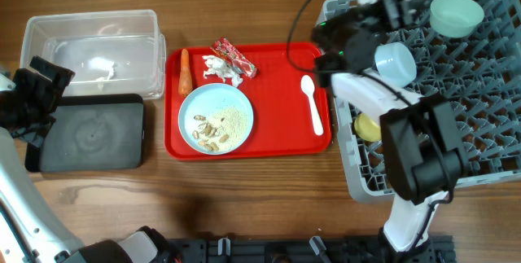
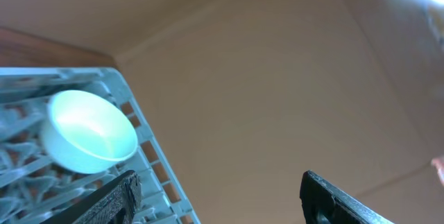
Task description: Sort waste into correct bins and load items into the dishwasher rack
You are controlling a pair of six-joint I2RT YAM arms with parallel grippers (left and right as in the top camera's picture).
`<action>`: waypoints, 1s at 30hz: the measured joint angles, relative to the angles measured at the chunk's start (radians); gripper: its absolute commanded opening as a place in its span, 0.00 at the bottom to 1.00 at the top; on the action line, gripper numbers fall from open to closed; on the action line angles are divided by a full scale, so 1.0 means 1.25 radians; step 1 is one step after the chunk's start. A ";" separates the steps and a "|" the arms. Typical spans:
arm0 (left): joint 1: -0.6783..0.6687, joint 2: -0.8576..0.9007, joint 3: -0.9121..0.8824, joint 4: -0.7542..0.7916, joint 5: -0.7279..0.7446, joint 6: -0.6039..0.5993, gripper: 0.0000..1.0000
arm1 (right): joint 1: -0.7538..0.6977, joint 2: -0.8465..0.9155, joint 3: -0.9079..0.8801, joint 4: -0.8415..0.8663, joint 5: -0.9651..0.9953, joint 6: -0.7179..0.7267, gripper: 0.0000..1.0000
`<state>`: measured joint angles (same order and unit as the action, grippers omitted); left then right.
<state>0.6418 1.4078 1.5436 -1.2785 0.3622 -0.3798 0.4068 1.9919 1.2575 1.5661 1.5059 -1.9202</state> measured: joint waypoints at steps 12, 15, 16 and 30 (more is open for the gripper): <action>0.000 0.000 0.000 0.000 0.000 0.000 1.00 | 0.187 -0.024 0.000 0.002 0.002 -0.027 0.95; 0.000 0.000 0.000 0.000 0.000 0.000 1.00 | 0.219 -0.035 0.000 0.002 0.003 -0.024 0.99; 0.000 0.000 0.000 0.000 0.000 0.000 1.00 | 0.230 -0.038 0.000 0.002 0.004 -0.022 0.99; 0.000 0.000 0.000 0.000 0.000 0.000 1.00 | 0.399 -0.131 0.047 0.002 0.011 0.074 1.00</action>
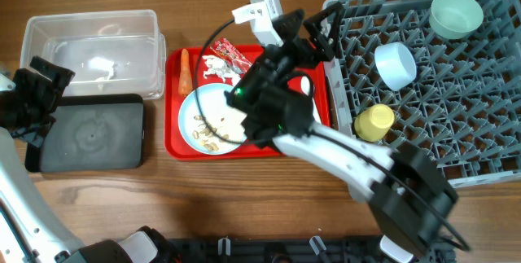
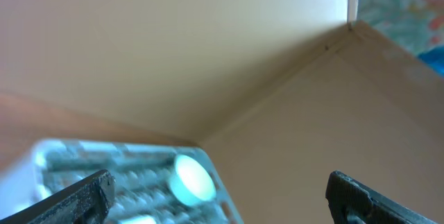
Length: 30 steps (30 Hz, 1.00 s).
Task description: Sort waste into correct bins and load items into the dishwasher rack
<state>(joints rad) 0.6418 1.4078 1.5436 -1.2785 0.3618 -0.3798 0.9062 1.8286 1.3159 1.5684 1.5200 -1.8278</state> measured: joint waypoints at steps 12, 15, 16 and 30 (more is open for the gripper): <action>0.000 0.000 0.000 0.000 0.000 0.000 1.00 | 0.111 -0.231 0.060 -0.002 0.000 0.016 1.00; 0.000 0.000 0.000 0.000 0.000 0.000 1.00 | 0.139 -0.223 0.060 -0.006 0.000 -0.051 1.00; 0.000 0.000 0.000 0.000 0.000 0.000 1.00 | 0.145 -0.223 0.060 -0.009 0.000 -0.080 1.00; 0.000 0.000 0.000 0.000 0.001 0.000 1.00 | 0.153 -0.220 0.060 -0.507 -0.091 -0.201 1.00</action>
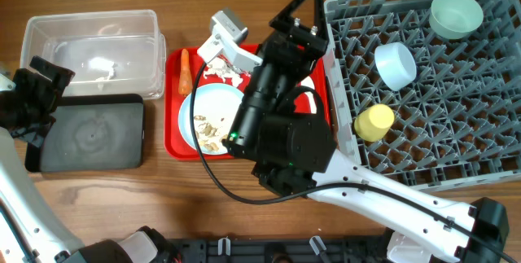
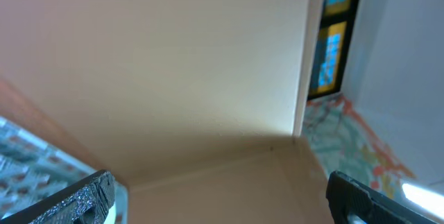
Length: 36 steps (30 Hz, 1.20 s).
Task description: Sort waste into correct bins and load items into the dishwasher rack
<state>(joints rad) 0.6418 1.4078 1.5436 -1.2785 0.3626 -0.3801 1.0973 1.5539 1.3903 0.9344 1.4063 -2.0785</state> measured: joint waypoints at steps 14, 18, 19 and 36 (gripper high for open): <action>0.000 0.000 0.000 0.000 0.000 0.000 1.00 | 0.000 0.000 0.001 -0.269 -0.321 0.244 1.00; 0.000 0.000 0.000 0.000 0.000 0.000 1.00 | 0.000 0.000 0.000 -0.389 -0.437 0.437 1.00; 0.000 0.000 0.000 0.000 0.000 0.000 1.00 | 0.000 0.000 0.000 -0.406 -0.460 0.494 1.00; 0.000 0.000 0.000 0.002 0.000 0.000 1.00 | -0.340 -0.045 0.003 -1.223 -0.756 1.760 1.00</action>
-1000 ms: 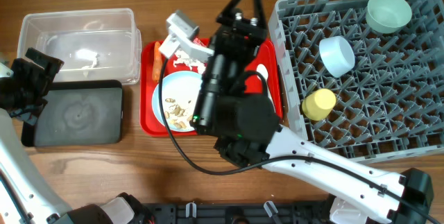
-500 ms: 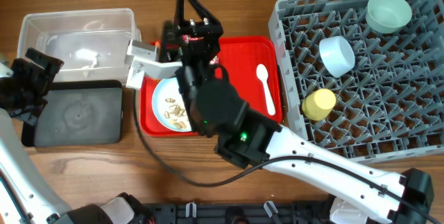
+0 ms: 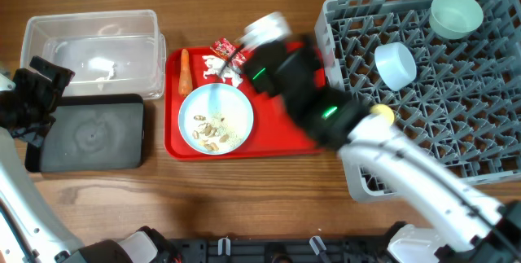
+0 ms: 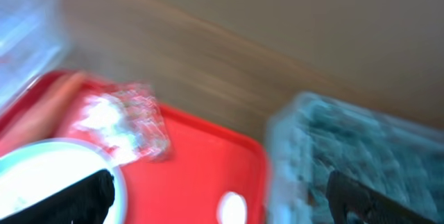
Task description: Sort waste into correct bins and load items into the dishwasher rack
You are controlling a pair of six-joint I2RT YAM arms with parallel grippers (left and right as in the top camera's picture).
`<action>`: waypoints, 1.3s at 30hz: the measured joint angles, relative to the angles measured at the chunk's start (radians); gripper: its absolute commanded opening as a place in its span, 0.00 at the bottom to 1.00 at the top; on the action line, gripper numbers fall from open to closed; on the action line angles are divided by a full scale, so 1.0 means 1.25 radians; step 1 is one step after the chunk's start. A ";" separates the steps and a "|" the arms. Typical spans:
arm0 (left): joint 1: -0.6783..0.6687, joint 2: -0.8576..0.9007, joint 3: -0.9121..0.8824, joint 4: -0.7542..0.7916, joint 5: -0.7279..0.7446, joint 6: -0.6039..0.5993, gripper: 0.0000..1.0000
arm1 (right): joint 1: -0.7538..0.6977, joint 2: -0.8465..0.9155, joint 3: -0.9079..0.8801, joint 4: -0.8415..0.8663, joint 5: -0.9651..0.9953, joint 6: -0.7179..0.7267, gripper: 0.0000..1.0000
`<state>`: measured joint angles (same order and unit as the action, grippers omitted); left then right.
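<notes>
On the red tray point(image 3: 174, 144) sit a pale blue bowl of food scraps point(image 3: 216, 120), a carrot point(image 3: 184, 69), crumpled tissue point(image 3: 213, 67) and a red wrapper point(image 3: 225, 50). My right arm point(image 3: 305, 88) is motion-blurred over the tray's right side and hides the spoon overhead. The blurred right wrist view shows my right gripper point(image 4: 225, 210) open, fingers wide apart, above the white spoon point(image 4: 232, 207), with the bowl point(image 4: 48, 175) at left and the rack point(image 4: 361, 148) at right. My left gripper point(image 3: 34, 100) rests at the table's left edge.
The grey dishwasher rack point(image 3: 456, 124) holds a green bowl point(image 3: 454, 12), a light blue cup point(image 3: 396, 63) and a yellow cup point(image 3: 383, 113), partly behind the arm. A clear bin point(image 3: 94, 43) and a black bin point(image 3: 94, 133) stand left of the tray.
My right gripper's camera faced the wall and ceiling; now it looks down on the tray, spoon and rack edge. The arm has moved and is blurred. The left arm is unchanged.
First my open right gripper was at the rack beside the light blue cup. Then it was over the tray with the cup left in the rack. Later the arm stood high over the tray, camera upward. Now it is low over the tray's right side, above the spoon.
</notes>
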<state>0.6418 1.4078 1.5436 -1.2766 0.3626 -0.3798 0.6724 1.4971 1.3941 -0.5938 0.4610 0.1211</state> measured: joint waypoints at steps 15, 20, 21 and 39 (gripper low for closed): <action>0.000 0.000 0.000 0.000 0.000 0.000 1.00 | -0.860 0.038 0.000 0.089 -0.433 0.358 0.88; 0.000 0.000 0.000 0.000 0.000 0.000 1.00 | -0.876 0.126 0.000 0.114 -0.450 0.370 0.87; 0.000 0.000 0.000 0.000 0.000 0.000 1.00 | -0.876 0.143 0.000 0.120 -0.450 0.371 0.87; 0.000 0.000 0.000 0.000 0.000 0.000 1.00 | -0.876 0.264 0.000 0.118 -0.441 0.388 0.40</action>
<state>0.6418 1.4078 1.5436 -1.2770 0.3626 -0.3798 -0.4225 1.8275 1.3941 -0.4465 -0.0902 0.6056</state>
